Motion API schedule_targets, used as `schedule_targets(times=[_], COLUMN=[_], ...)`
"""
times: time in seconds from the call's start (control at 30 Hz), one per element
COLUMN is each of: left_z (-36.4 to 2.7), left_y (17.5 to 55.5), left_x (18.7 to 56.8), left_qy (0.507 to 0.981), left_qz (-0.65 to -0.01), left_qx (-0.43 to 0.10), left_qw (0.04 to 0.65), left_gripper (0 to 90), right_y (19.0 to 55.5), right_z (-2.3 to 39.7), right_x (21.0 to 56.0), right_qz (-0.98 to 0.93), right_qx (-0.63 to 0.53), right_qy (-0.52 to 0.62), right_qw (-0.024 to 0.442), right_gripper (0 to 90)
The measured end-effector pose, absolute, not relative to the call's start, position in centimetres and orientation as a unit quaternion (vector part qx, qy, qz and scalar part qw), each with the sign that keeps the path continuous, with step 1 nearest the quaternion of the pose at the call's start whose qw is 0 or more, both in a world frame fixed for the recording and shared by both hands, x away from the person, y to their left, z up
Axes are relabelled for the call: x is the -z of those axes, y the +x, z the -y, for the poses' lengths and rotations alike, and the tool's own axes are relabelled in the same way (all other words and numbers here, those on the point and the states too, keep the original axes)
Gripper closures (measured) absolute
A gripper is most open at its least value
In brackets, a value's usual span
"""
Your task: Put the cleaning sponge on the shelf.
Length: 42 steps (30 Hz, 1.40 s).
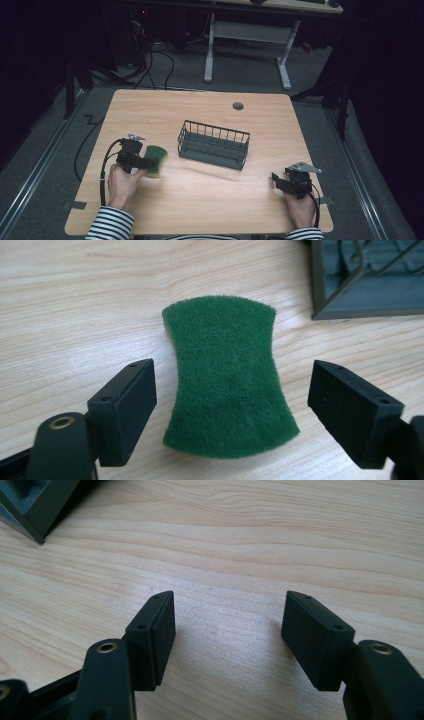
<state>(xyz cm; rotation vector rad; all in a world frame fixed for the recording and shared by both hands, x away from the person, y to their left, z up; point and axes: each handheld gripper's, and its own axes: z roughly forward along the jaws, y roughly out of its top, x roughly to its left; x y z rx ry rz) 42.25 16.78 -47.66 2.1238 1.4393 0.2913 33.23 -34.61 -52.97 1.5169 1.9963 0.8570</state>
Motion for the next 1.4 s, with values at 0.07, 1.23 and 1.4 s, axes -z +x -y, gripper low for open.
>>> schedule_targets(times=[0.07, 1.23, 1.4], left_z=[-16.6, -13.3, -13.2], left_y=[42.7, 47.3, 47.4], left_x=[47.8, 50.5, 50.8], left_qy=[0.794, 0.817, 0.819], left_qz=[-0.537, -0.540, -0.539], left_qx=[-0.102, -0.100, -0.097], left_qw=[0.267, 0.177, 0.168], left_gripper=[17.8, 15.2, 16.5], right_y=[33.2, 33.2, 33.2], right_z=[34.5, 34.5, 34.5], right_x=[53.0, 53.0, 53.0], right_qz=[-0.732, -0.733, -0.734], right_qx=[-0.312, -0.314, -0.313], right_qy=[0.553, 0.552, 0.552], right_qw=[0.246, 0.243, 0.243], right_gripper=[37.6, 35.5, 35.4])
